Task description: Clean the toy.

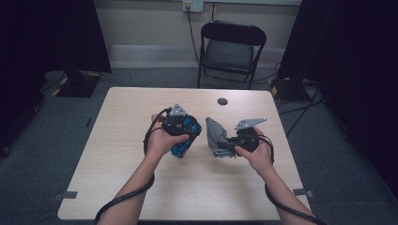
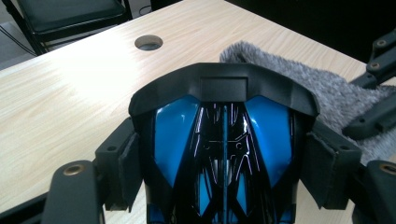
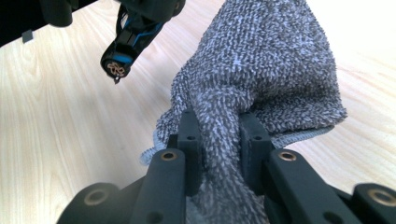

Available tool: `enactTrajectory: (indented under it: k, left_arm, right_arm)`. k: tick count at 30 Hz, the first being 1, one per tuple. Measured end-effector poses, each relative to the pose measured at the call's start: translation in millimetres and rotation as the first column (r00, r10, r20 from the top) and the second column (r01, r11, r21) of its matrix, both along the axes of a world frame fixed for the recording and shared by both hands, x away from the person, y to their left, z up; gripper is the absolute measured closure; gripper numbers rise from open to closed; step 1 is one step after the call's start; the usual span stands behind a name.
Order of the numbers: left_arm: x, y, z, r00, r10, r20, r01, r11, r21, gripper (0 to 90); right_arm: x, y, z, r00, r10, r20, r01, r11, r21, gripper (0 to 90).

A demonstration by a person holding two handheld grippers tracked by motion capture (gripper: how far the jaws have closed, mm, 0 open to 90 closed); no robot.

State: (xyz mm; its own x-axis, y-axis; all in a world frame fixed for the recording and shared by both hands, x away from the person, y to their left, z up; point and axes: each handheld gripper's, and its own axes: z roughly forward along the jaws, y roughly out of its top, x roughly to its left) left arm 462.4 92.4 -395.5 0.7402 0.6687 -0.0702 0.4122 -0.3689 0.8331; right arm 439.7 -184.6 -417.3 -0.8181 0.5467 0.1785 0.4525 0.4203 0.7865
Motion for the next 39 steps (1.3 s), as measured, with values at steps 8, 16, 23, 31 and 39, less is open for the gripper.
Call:
enactTrajectory:
  k: [8,16,23,31,39]
  left_arm:
    - [0.7,-2.5,0.2,1.0,-0.006,-0.004,0.006,1.0,-0.002,25.5]
    - [0.4,-5.6,-0.3,0.9999,-0.009,-0.009,0.009,0.9999,-0.008,25.5]
    - [-0.5,-7.1,-1.2,0.9999,-0.012,-0.011,0.012,0.9999,-0.005,25.5]
    - [-0.3,-10.1,0.3,0.9998,-0.018,-0.01,0.018,0.9998,-0.005,25.4]
    - [-0.5,-16.1,4.0,0.9995,-0.029,-0.009,0.029,0.9996,-0.004,25.4]
  right_arm:
    - [2.8,5.8,6.6,1.0,-0.003,0.007,0.003,1.0,-0.005,74.3]
    - [2.8,19.2,5.9,0.9991,0.042,0.004,-0.042,0.999,-0.014,74.2]
    - [3.3,24.8,3.9,0.9989,0.047,-0.006,-0.047,0.999,-0.028,74.3]
    - [5.9,28.5,0.6,0.9988,0.047,-0.012,-0.048,0.998,-0.041,74.2]
    - [4.5,35.0,-2.6,0.9973,0.072,-0.011,-0.072,0.997,-0.028,74.2]
